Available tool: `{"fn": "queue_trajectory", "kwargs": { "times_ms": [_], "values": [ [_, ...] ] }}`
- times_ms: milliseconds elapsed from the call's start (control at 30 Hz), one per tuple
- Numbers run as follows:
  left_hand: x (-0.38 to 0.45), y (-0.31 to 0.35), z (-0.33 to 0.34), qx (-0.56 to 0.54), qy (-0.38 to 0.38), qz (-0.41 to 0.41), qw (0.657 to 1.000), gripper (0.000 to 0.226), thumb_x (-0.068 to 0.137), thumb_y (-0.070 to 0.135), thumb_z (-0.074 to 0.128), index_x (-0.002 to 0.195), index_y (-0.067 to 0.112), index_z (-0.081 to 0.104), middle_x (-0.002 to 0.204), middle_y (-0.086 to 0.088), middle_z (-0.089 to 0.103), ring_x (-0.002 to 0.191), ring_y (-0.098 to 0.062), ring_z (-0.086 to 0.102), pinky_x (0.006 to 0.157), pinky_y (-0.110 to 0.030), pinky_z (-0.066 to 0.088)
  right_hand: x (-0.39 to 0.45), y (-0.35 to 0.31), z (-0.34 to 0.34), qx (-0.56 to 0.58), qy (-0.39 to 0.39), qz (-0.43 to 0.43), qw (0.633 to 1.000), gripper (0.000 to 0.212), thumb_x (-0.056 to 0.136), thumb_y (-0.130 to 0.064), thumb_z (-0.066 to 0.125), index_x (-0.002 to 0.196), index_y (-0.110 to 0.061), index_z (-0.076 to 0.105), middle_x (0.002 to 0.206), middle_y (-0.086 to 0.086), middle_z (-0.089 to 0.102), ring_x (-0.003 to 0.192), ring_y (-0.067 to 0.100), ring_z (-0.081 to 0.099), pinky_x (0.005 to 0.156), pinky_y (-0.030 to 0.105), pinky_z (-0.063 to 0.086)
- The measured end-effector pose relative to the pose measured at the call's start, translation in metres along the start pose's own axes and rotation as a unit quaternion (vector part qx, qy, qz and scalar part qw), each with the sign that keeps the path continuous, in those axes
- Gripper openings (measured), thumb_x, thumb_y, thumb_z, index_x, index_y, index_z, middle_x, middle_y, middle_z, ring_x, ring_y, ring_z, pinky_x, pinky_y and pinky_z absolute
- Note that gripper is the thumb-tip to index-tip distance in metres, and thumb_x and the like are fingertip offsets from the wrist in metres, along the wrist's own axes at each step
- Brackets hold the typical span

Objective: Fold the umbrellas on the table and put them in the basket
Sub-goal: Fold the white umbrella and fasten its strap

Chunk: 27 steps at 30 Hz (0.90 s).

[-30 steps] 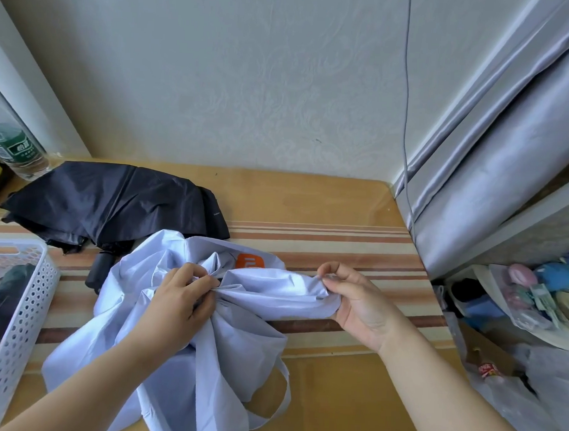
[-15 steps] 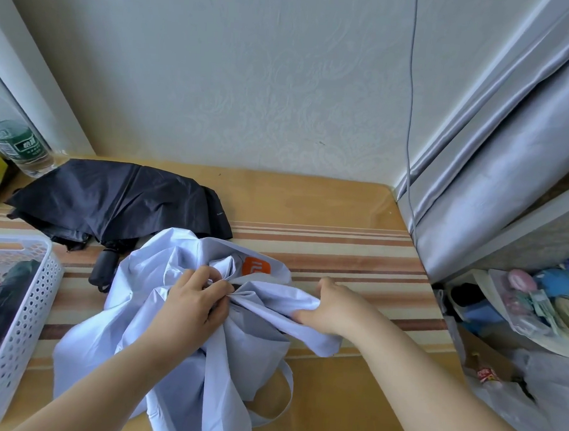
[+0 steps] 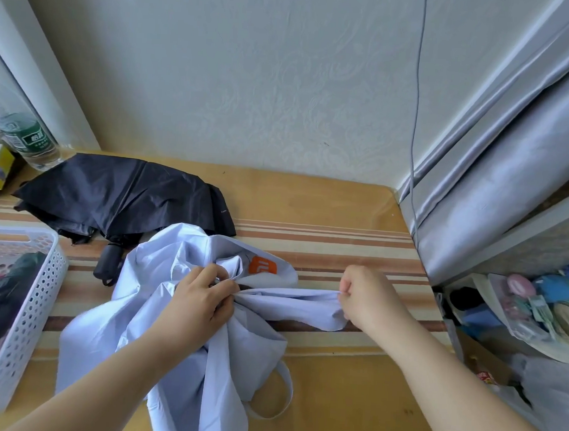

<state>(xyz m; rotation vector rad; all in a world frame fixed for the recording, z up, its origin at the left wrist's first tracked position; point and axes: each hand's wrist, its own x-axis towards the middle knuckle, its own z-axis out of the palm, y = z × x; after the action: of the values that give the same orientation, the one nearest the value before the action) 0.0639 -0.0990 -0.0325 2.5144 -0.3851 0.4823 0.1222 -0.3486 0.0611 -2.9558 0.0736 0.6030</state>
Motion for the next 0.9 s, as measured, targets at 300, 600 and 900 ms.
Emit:
{"fn": "queue_trajectory", "kwargs": {
  "times_ms": [300, 600, 900],
  "values": [
    [-0.002, -0.002, 0.001, -0.014, -0.004, -0.018, 1.000, 0.011, 0.085, 0.025, 0.040, 0.090, 0.026, 0.050, 0.095, 0.008, 0.042, 0.071, -0.027, 0.051, 0.063, -0.038, 0.049, -0.003, 0.010, 0.019, 0.190, -0.068, -0.008, 0.979, 0.018, 0.091, -0.026, 0.064, 0.081, -0.014, 0.056, 0.063, 0.001, 0.069, 0.054, 0.008, 0.065, 0.059, 0.025, 0.050],
    [-0.004, -0.005, -0.002, -0.012, -0.013, -0.023, 1.000, 0.014, 0.086, 0.026, 0.041, 0.094, 0.027, 0.053, 0.096, 0.007, 0.046, 0.076, -0.023, 0.050, 0.067, -0.033, 0.047, -0.009, 0.020, 0.018, 0.289, -0.082, -0.034, 0.953, 0.017, 0.098, -0.014, 0.047, 0.105, -0.027, 0.056, 0.090, -0.004, 0.071, 0.065, 0.002, 0.069, 0.058, 0.015, 0.050],
    [-0.001, -0.008, -0.005, -0.021, -0.013, -0.024, 0.999, 0.014, 0.085, 0.025, 0.041, 0.093, 0.027, 0.052, 0.096, 0.009, 0.044, 0.073, -0.027, 0.053, 0.068, -0.032, 0.043, -0.003, 0.035, 0.019, 0.002, -0.024, -0.290, 0.957, 0.036, 0.094, -0.025, 0.056, 0.126, -0.041, 0.054, 0.145, -0.017, 0.018, 0.138, 0.006, 0.011, 0.115, 0.032, 0.020]
  ]
}}
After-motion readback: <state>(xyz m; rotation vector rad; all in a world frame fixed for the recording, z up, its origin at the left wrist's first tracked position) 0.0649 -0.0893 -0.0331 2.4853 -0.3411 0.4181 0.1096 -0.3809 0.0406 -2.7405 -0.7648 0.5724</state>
